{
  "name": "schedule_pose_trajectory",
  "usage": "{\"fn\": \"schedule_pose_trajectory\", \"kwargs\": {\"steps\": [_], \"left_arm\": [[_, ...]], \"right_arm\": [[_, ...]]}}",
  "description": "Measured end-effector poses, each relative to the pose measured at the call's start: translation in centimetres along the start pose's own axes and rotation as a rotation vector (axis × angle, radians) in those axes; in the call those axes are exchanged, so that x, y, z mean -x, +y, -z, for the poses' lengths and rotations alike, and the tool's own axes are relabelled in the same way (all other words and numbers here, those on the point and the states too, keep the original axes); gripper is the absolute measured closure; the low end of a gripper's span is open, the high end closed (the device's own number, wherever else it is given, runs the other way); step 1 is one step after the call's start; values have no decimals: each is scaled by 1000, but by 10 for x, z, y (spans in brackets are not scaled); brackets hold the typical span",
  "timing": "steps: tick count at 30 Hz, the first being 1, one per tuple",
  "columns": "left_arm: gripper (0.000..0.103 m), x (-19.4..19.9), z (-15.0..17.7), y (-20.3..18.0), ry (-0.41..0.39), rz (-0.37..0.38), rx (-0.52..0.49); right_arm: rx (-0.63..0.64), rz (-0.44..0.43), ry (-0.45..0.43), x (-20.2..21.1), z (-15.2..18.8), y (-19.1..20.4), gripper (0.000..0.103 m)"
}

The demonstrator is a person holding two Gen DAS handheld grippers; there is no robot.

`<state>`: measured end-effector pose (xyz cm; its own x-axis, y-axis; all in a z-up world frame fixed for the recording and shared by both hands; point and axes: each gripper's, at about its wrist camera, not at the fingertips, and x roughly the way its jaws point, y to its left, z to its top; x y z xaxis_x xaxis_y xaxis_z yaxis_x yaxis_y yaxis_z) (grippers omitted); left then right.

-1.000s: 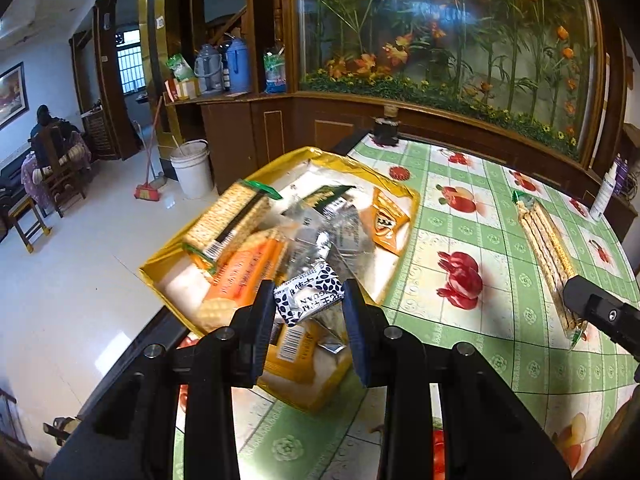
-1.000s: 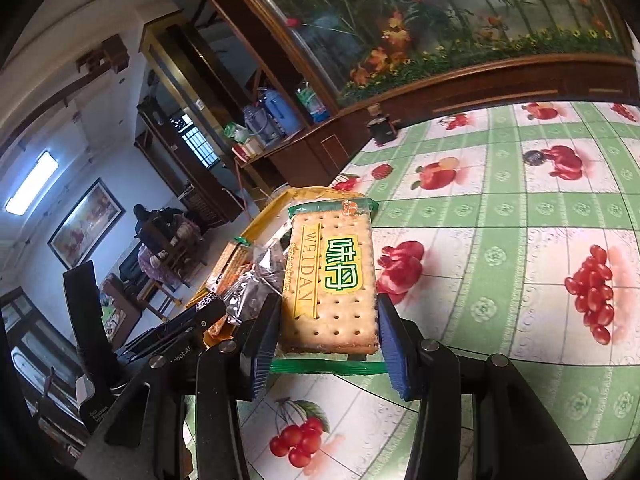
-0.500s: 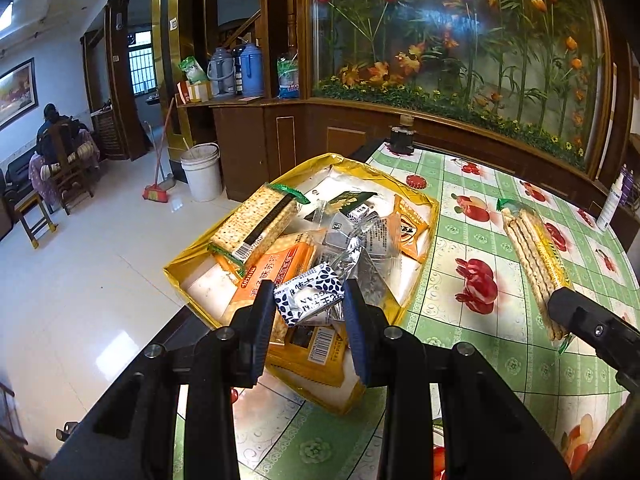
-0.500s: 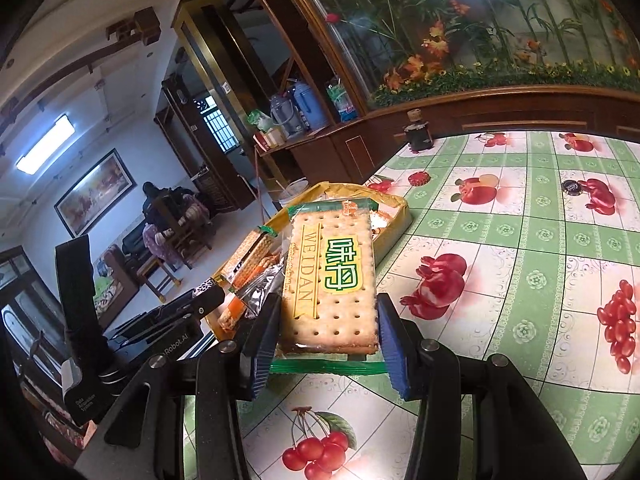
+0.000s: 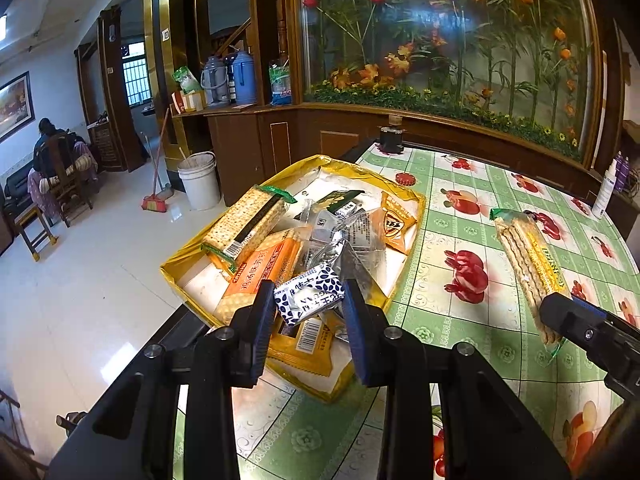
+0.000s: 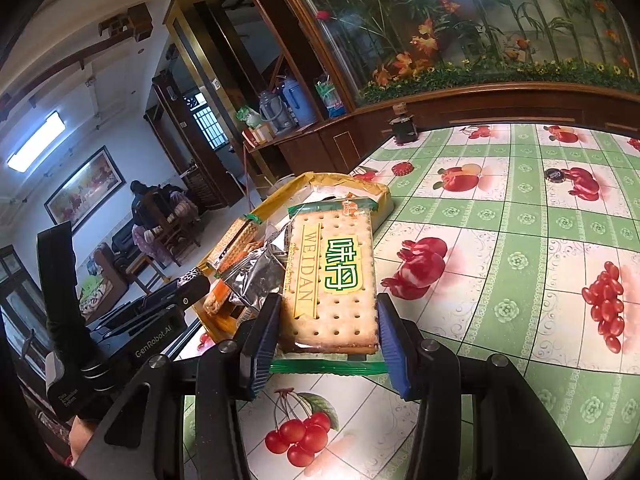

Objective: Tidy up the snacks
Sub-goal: 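Carry the biscuit pack and candy over the yellow tray with both tools, then lower the biscuit pack and candy down onto the snacks in the tray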

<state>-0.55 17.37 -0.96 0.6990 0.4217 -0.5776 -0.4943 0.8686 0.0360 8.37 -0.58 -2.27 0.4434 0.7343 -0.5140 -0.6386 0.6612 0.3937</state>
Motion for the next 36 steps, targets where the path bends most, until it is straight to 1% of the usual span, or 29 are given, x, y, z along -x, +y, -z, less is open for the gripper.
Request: {"fn": "schedule_pose_trajectory", "kwargs": {"steps": [23,26,36], "left_arm": [[71,12,0,-3,-25,12,-9],[71,14,0,-3,-28,15,-10],[71,26,3,-6,-55,43,-26]], "right_arm": [[25,-11,-17,6,1,6,55],[32,-7,-13,5,2,7,55],[51,48,12,7,12,4,55]]}}
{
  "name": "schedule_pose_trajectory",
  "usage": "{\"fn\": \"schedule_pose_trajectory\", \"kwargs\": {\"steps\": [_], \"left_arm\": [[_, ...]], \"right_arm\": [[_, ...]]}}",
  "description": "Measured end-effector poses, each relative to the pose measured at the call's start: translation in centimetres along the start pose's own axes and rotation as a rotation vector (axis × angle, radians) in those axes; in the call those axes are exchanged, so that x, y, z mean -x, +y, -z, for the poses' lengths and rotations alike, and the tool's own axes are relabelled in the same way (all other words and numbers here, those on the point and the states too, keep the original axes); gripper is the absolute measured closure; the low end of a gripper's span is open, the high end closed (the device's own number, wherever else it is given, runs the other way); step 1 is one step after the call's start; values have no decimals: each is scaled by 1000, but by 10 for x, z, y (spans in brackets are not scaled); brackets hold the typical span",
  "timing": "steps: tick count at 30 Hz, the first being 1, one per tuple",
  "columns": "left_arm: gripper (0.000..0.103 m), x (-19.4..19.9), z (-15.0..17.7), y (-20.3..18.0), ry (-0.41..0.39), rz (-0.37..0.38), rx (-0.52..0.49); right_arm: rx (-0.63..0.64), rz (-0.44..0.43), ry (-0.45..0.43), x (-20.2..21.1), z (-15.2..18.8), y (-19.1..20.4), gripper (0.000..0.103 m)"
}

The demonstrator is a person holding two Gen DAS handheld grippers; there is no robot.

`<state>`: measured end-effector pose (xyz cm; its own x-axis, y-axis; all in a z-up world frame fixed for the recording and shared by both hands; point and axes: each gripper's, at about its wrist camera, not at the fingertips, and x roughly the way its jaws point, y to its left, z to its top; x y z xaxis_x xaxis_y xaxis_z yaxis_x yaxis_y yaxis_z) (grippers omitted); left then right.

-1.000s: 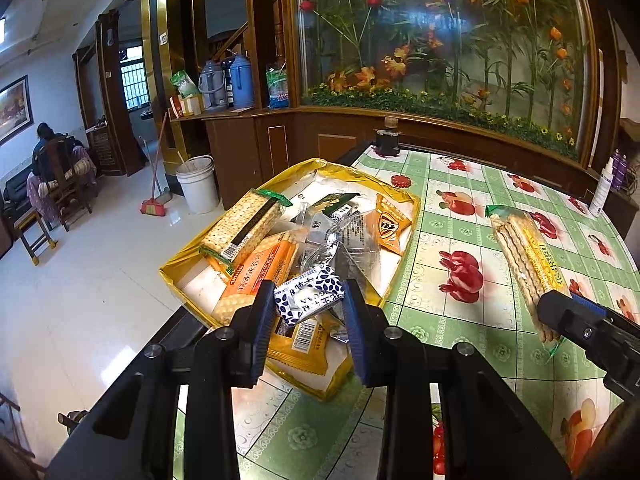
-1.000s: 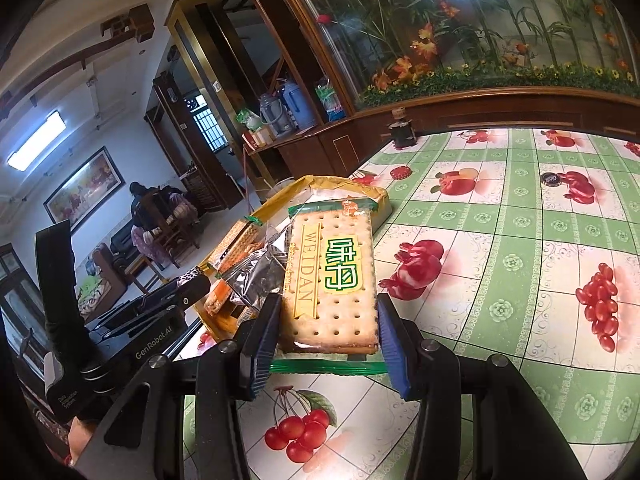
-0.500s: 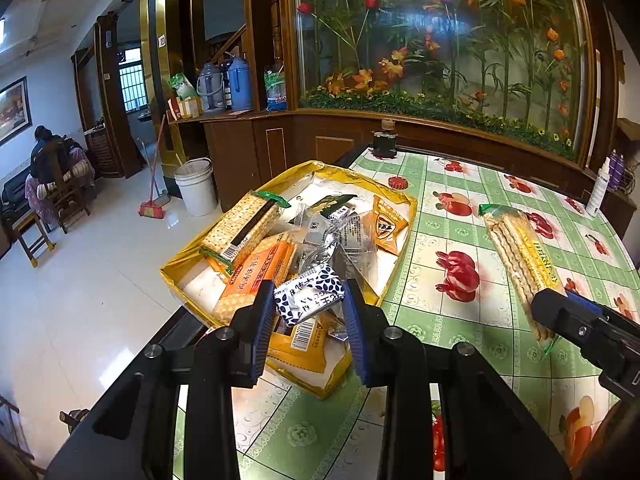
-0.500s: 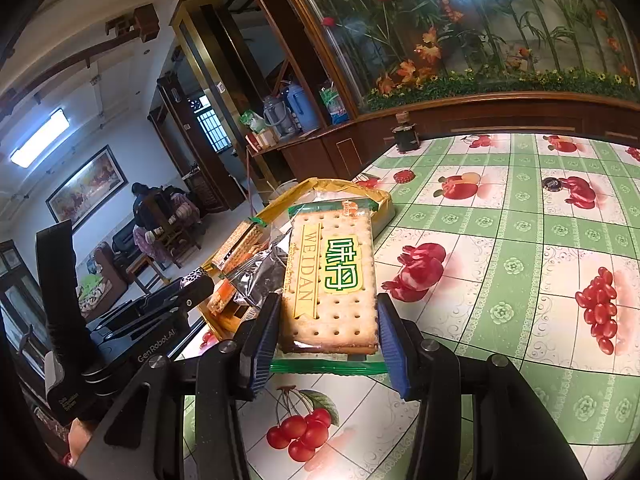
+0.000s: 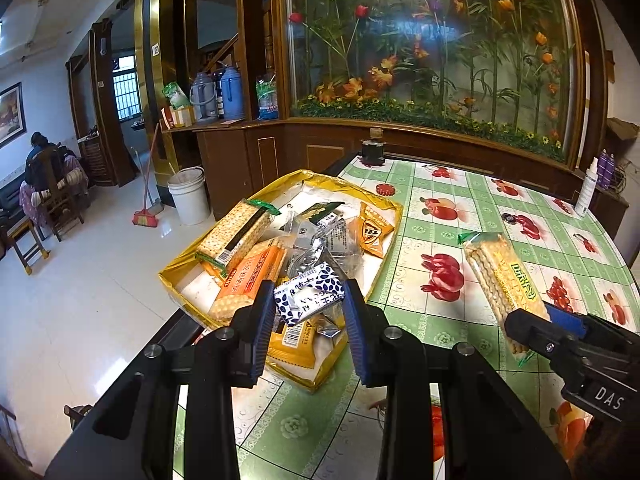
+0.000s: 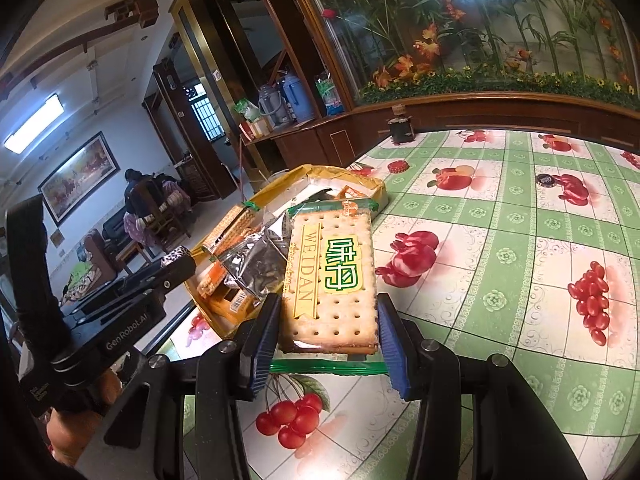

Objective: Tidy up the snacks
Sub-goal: 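Lower the biscuit pack and candy down onto the snacks in the tray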

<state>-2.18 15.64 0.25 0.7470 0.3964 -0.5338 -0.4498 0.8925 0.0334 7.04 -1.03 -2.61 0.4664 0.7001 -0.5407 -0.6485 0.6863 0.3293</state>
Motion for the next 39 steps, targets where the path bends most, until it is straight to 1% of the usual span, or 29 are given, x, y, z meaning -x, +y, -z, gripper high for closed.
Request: {"fn": "schedule_pose_trajectory", "kwargs": {"steps": [10,26,33,39], "left_arm": [[71,4,0,-2,-9,13,-5],[71,-4,5,-2,14,20,2],[71,-13,8,-1,36,26,4],[71,-27,12,6,82,28,24]], "right_arm": [[-2,6,-13,10,1,-2,55],[-2,1,2,5,1,0,55],[-2,-1,16,-4,1,-2,55],[-6,-5,31,-13,1,-3,55]]}}
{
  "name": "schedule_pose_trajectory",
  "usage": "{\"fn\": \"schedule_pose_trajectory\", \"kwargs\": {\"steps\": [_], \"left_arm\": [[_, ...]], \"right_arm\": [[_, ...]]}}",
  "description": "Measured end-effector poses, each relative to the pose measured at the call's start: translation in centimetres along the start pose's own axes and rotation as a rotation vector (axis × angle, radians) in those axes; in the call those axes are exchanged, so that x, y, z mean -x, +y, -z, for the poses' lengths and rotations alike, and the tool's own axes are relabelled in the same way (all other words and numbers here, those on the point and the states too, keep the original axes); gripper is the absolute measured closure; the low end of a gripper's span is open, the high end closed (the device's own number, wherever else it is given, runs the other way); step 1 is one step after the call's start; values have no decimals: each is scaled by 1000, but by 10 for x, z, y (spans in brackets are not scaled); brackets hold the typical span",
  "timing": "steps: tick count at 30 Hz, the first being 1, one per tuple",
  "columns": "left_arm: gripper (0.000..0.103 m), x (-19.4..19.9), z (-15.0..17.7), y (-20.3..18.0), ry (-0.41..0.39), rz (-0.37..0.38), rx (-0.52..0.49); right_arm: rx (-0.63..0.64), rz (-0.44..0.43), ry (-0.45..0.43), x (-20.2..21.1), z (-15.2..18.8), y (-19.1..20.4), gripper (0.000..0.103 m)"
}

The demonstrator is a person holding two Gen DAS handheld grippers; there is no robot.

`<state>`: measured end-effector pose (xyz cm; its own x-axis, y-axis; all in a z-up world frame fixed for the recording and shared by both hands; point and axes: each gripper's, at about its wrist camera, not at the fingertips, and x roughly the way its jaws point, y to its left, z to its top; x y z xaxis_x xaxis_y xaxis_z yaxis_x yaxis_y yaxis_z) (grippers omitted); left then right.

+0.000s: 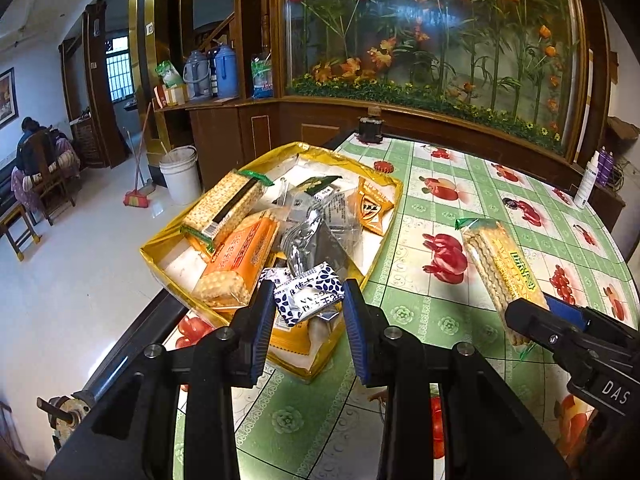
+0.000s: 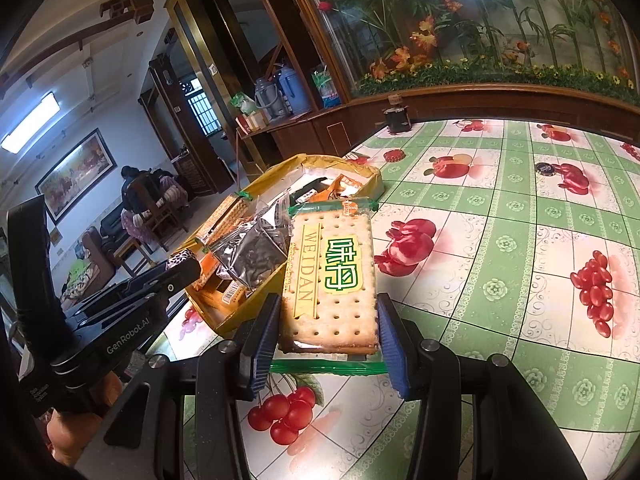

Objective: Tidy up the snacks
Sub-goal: 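Lower the biscuit pack and candy down onto the snacks in the tray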

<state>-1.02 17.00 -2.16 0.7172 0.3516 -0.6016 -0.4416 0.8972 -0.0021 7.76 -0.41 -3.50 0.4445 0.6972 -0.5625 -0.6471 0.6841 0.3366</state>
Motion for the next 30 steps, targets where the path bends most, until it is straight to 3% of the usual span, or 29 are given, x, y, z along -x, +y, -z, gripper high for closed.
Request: {"fn": "schedule_pose_trajectory", "kwargs": {"steps": [8,15,20,30], "left_arm": [[71,-20,-1,16,65,-6,41],[71,-48,-21,31,116,-3,78],[71,-65,-42,35,114,-35,72],[71,-77,-60,43,67,-99,64]], "right_arm": [[-10,-28,28,-25,-11,1,55],[-23,-93,31,-58,-49,9,55],[-46,-148,47,-88,-76,15,55],[-52,-148,63,-131,-100,20,55]]}}
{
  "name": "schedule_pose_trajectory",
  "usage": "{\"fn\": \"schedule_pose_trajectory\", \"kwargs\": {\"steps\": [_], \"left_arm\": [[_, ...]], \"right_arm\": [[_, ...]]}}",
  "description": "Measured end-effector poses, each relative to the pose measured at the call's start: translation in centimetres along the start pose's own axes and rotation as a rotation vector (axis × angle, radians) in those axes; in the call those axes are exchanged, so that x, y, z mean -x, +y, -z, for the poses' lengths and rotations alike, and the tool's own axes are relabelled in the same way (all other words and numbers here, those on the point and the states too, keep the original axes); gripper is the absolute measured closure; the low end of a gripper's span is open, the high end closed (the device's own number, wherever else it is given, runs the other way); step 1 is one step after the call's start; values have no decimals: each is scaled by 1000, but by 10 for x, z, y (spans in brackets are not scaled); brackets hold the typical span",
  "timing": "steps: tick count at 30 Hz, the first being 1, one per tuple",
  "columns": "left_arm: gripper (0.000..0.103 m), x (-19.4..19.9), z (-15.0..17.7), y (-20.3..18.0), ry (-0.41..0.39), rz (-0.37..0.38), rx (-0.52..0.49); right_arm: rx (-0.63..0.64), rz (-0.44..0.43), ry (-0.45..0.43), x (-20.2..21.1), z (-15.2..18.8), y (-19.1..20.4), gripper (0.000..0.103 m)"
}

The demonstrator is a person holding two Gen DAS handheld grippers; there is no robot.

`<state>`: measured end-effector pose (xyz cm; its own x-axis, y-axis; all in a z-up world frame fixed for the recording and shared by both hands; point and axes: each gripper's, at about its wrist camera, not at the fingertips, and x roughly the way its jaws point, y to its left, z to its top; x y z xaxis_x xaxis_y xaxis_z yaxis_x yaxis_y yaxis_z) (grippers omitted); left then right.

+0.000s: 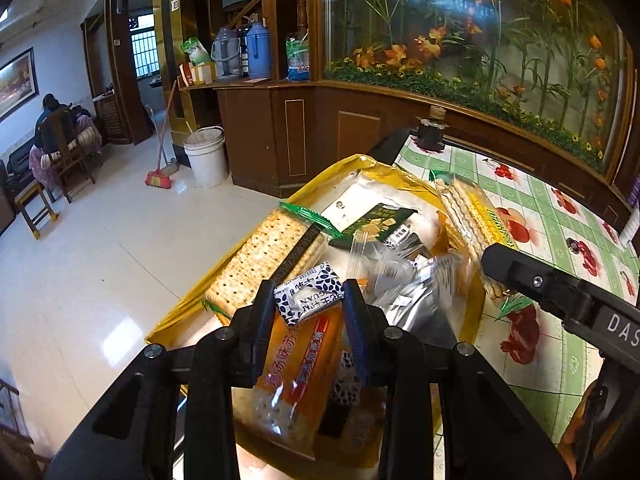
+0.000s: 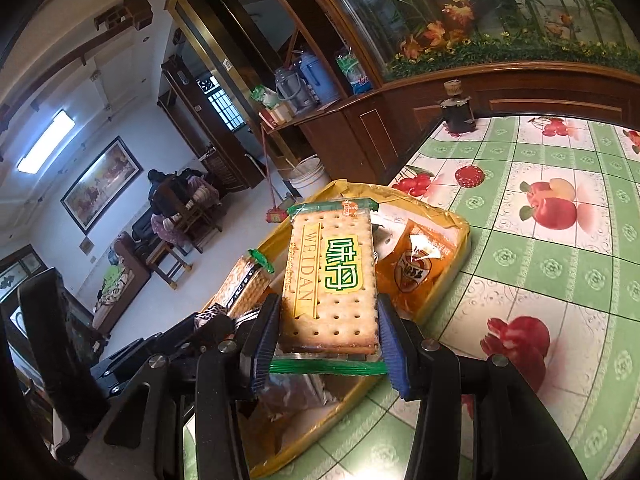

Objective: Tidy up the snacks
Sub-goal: 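Lower the biscuit pack and candy down onto the snacks in the tray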

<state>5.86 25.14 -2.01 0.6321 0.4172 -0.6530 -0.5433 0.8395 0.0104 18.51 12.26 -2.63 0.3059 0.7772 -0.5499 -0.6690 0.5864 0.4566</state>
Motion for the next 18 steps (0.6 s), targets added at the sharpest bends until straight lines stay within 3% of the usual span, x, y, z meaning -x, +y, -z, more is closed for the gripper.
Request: {"fn": "schedule_pose_trajectory", "kwargs": {"steps": [9,18], "left_arm": [[71,-20,2,-1,37,-6,-11],[71,-19,3,-6,24,-12,-33]], "right_arm": [[-18,8,22,-27,-6,-14,55],[-22,24,25,-42,-13,-21,55]]}}
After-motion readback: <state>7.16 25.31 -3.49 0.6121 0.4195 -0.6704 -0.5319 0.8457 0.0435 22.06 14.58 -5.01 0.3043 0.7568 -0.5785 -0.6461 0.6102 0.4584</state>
